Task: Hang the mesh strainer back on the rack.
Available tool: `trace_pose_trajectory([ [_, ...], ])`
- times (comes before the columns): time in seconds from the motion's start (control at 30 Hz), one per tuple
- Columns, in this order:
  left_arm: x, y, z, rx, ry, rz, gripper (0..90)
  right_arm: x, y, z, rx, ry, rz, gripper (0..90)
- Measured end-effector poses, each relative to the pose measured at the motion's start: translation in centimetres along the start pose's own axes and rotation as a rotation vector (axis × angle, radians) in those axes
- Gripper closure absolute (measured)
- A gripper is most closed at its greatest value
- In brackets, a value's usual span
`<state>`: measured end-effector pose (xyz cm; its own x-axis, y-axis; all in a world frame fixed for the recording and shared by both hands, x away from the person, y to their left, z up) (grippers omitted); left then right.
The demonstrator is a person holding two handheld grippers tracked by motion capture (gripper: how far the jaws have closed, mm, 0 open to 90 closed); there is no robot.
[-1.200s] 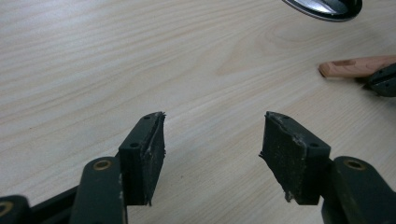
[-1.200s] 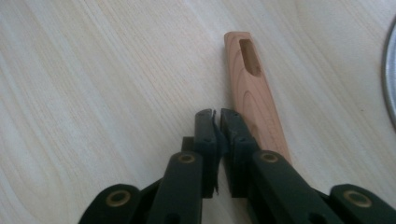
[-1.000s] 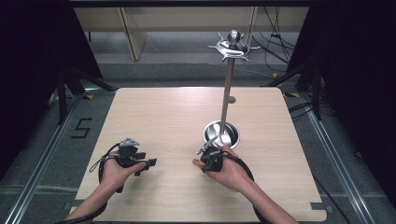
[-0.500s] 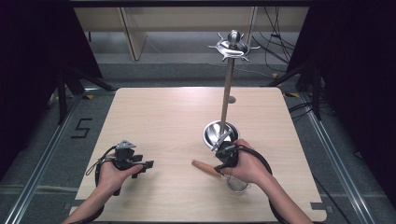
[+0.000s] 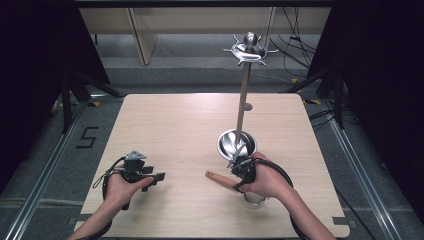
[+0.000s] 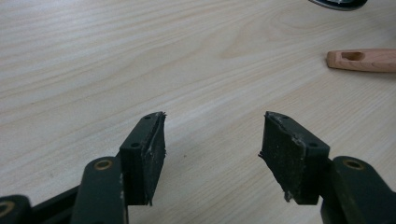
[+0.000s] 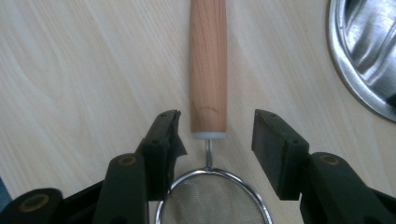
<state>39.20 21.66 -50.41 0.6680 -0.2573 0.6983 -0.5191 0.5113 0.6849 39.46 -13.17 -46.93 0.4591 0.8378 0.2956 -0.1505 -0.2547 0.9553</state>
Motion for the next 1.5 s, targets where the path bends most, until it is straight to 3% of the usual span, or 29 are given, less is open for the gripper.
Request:
trace_pose_trajectory([
  [0.07,0.0,-0.2,0.0,0.01,0.014,0.019,38.6,0.0,-0.3,0.1,-0.011,0.008,-0.018,53.1],
  [0.23,0.0,-0.2,0.0,0.001,0.001,0.007,38.6,-0.3,-1.4,-0.2,0.002,0.016,-0.054,53.3],
  [0.67,0.0,-0.3,0.1,-0.003,0.001,0.005,38.6,0.1,-2.4,0.2,-0.011,0.045,-0.054,63.5],
  [0.73,0.0,-0.3,0.2,-0.002,0.002,0.004,38.7,0.2,-2.3,-0.1,-0.006,0.005,-0.066,66.0],
  [0.77,0.0,-0.4,0.1,0.001,0.004,0.011,38.7,0.1,-2.4,0.1,-0.014,0.038,-0.055,67.5],
  [0.97,0.0,-0.3,0.2,-0.001,0.008,0.013,38.7,0.1,-2.3,0.1,-0.026,0.036,-0.048,69.8],
  [1.0,0.0,-0.1,0.0,-0.006,-0.009,0.0,38.7,0.1,-2.2,0.1,-0.023,0.044,-0.047,69.8],
  [1.27,0.0,-0.1,0.0,-0.004,0.003,0.016,38.6,-0.1,-1.2,0.1,-0.041,0.036,0.019,70.1],
  [1.37,0.0,0.2,0.0,0.013,-0.009,-0.002,38.7,-0.4,-0.6,0.1,-0.056,0.005,0.06,70.2],
  [1.47,0.0,0.0,0.0,-0.003,0.0,0.009,38.7,-0.8,-0.1,0.4,-0.071,-0.004,0.11,70.3],
  [1.5,0.0,0.0,0.0,-0.004,-0.001,0.009,38.7,-1.0,0.2,0.4,-0.077,-0.032,0.118,70.3],
])
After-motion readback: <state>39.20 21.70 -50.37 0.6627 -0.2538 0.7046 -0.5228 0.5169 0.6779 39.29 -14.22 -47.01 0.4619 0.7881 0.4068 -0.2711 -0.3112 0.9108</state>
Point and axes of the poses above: each handheld gripper's, and its own axes: y roughly backward along the jaws, x roughly out of its top, z roughly to its right, the point moved 2 cm from there along -y, roughly forward along the jaws, and after that the axes turned 2 degrees about z, right-handed, at the moved point
